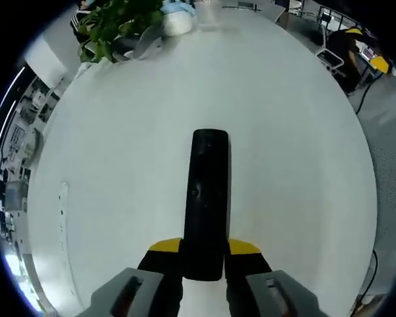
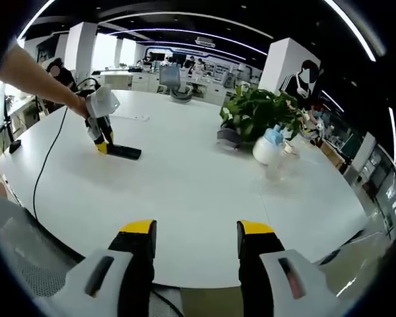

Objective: Press the specified remote control buttons in sequence, fully releasing each button before pressing the next.

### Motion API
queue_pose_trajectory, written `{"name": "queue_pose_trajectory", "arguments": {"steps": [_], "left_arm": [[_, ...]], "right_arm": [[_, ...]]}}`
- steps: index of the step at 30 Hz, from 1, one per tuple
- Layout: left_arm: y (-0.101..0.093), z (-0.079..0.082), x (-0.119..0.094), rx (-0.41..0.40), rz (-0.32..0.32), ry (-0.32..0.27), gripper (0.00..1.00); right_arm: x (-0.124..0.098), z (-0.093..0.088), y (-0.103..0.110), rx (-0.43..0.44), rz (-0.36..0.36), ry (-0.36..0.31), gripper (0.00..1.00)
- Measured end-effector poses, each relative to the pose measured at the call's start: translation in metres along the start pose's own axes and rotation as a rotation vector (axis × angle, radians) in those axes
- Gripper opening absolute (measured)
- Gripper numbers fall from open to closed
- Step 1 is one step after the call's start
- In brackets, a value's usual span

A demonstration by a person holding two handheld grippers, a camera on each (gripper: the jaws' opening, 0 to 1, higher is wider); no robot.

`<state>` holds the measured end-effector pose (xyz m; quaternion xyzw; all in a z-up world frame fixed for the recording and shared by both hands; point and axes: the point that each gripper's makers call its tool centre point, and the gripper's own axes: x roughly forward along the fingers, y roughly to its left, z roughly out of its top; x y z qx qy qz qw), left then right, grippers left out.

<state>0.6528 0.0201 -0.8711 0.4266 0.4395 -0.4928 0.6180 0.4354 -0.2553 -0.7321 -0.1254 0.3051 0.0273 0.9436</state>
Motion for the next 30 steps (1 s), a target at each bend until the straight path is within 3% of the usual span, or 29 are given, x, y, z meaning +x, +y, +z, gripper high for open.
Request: {"name": "queue_pose_trajectory", "arguments": {"steps": [7,19,30], "left_arm": [[-0.018,-0.007,-0.002,-0.002,0.0,0.037,0.22],[-0.046,-0.017,-0.008,-0.038,-0.006,0.05,0.22],[-0.064,-0.029,-0.009,-0.063,-0.031,0.05,0.23]], "right_arm": [[-0.001,0.007,0.008,0.066,0.058,-0.028,0.51],[-0.003,0.008,0.014,0.068,0.091,-0.039,0.51],[-0.002,0.0,0.0,0.033,-0.004,-0.009,0.49]]}}
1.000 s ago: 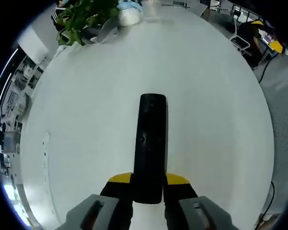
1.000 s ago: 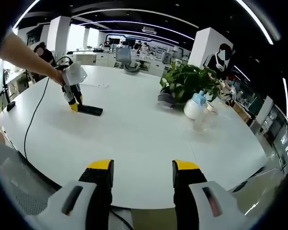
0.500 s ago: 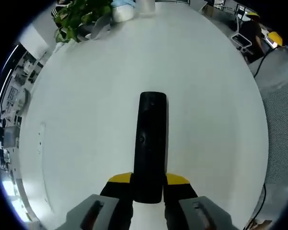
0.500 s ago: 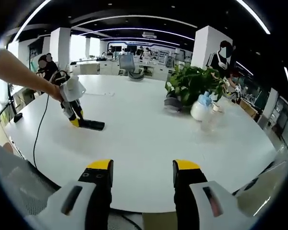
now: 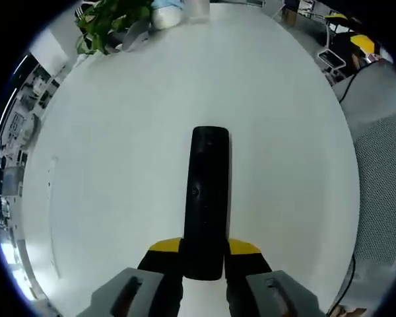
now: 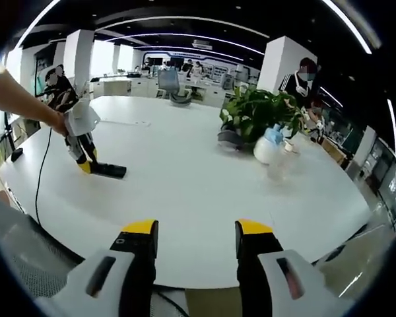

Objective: Press the specified remote control buttons in sequence, fully releasing each button before pressing the next.

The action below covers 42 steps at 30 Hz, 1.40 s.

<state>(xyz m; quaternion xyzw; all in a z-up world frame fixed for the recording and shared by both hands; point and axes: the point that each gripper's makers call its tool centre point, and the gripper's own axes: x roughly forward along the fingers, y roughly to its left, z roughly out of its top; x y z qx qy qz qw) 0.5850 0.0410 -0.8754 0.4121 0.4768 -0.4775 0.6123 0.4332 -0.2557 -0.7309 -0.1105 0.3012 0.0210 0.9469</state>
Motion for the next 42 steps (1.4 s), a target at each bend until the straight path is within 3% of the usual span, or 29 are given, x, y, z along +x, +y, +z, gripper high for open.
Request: {"name": "queue_pose_trajectory", "arguments": {"steps": [20,42], "left_arm": [[-0.049,-0.011,-0.003,0.032,-0.034,0.04,0.23],[-0.078,-0.018,-0.005,0.008,-0.049,0.003,0.23]], "right_arm": [[0.002,-0.004,-0.004,-0.037,-0.024,0.017,0.47],[0.004,-0.009,0.0,-0.071,-0.005,0.056,0.48]]}}
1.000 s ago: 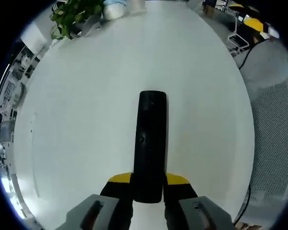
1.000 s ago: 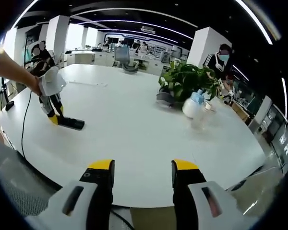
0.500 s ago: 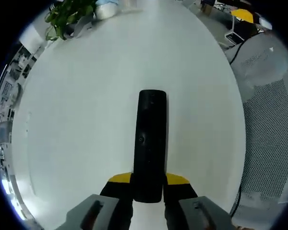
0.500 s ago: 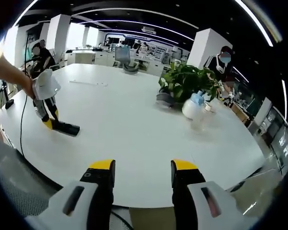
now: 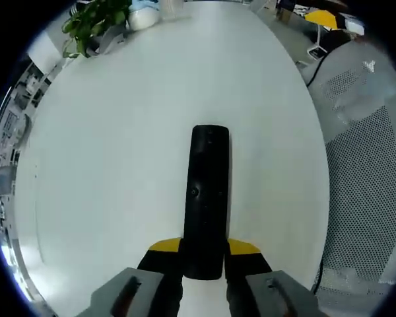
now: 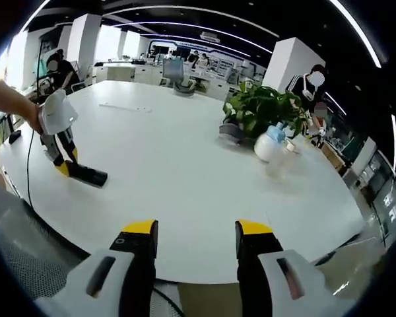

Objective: Press the specified remote control buttons in sequence, fully releasing each button before pressing the next.

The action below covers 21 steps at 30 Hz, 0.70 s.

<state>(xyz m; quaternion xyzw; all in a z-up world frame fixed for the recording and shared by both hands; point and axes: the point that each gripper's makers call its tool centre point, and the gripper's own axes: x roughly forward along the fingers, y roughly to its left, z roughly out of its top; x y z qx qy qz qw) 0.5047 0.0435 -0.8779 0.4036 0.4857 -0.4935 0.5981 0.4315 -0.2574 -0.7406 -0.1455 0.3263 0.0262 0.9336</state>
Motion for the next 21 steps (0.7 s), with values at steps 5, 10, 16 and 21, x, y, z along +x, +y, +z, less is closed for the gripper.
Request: {"name": "queue_pose_trajectory", "arguments": {"steps": [5,10,16,21], "left_arm": [[-0.008,-0.002,-0.001,0.002,-0.017,-0.004,0.23],[-0.016,-0.003,-0.002,-0.001,-0.025,-0.016,0.23],[-0.024,-0.005,-0.003,0.005,-0.028,-0.035,0.23],[-0.026,-0.005,-0.003,0.003,-0.023,-0.039,0.23]], "right_arm": [[0.0,-0.001,0.0,-0.006,0.0,0.008,0.48],[0.0,-0.001,0.001,-0.006,0.002,0.009,0.49],[0.0,-0.001,0.002,-0.008,0.006,0.011,0.49],[0.0,-0.002,0.003,-0.017,0.011,0.016,0.49]]}}
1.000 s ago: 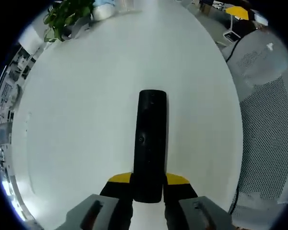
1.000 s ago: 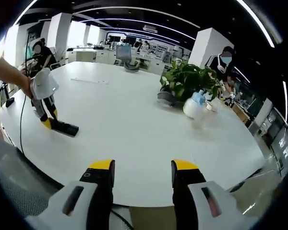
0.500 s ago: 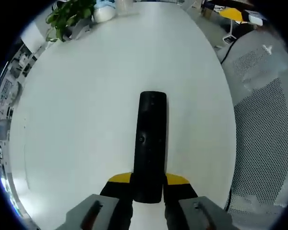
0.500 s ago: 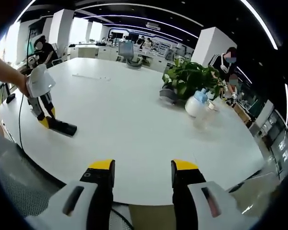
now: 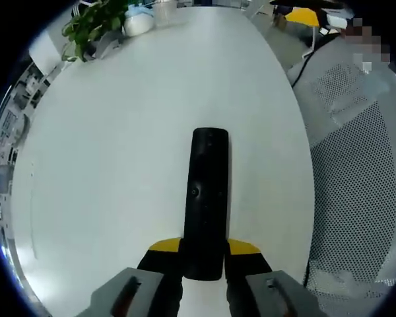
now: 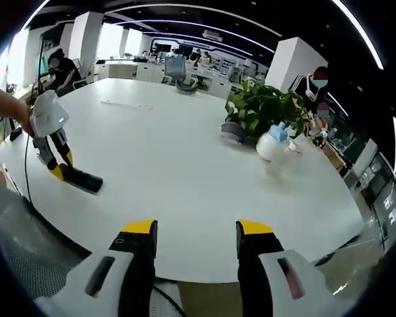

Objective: Press the specified remote control buttons in sequence, fully releasing each button before pressing the next.

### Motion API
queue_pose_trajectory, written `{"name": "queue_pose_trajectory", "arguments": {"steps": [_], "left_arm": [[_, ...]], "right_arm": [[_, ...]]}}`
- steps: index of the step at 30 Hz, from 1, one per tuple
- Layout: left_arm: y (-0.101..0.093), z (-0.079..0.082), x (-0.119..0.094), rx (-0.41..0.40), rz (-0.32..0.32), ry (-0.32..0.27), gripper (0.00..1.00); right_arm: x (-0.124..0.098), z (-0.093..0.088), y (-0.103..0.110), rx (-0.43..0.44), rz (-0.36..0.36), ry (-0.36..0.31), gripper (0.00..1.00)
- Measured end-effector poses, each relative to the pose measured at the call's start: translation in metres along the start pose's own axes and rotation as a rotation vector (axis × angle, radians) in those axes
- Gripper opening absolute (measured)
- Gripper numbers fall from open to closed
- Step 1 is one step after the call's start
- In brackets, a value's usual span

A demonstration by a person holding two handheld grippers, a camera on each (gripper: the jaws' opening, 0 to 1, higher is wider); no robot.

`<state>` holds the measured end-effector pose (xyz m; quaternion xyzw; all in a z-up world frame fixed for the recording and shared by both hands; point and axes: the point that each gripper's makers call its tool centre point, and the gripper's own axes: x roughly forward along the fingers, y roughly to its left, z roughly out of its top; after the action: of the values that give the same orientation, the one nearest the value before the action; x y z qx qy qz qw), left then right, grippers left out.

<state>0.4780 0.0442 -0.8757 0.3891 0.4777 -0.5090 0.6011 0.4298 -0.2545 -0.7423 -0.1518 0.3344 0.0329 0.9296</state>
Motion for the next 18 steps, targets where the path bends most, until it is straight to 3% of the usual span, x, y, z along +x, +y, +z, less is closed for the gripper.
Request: {"name": "queue_pose_trajectory", "arguments": {"steps": [8,18], "left_arm": [[-0.009,0.0,0.0,-0.006,0.005,-0.018,0.23],[-0.023,0.001,0.0,0.052,-0.01,0.009,0.23]], "right_arm": [[0.001,-0.001,0.001,-0.007,0.004,0.007,0.49],[0.002,-0.003,-0.001,-0.001,0.001,0.015,0.49]]}}
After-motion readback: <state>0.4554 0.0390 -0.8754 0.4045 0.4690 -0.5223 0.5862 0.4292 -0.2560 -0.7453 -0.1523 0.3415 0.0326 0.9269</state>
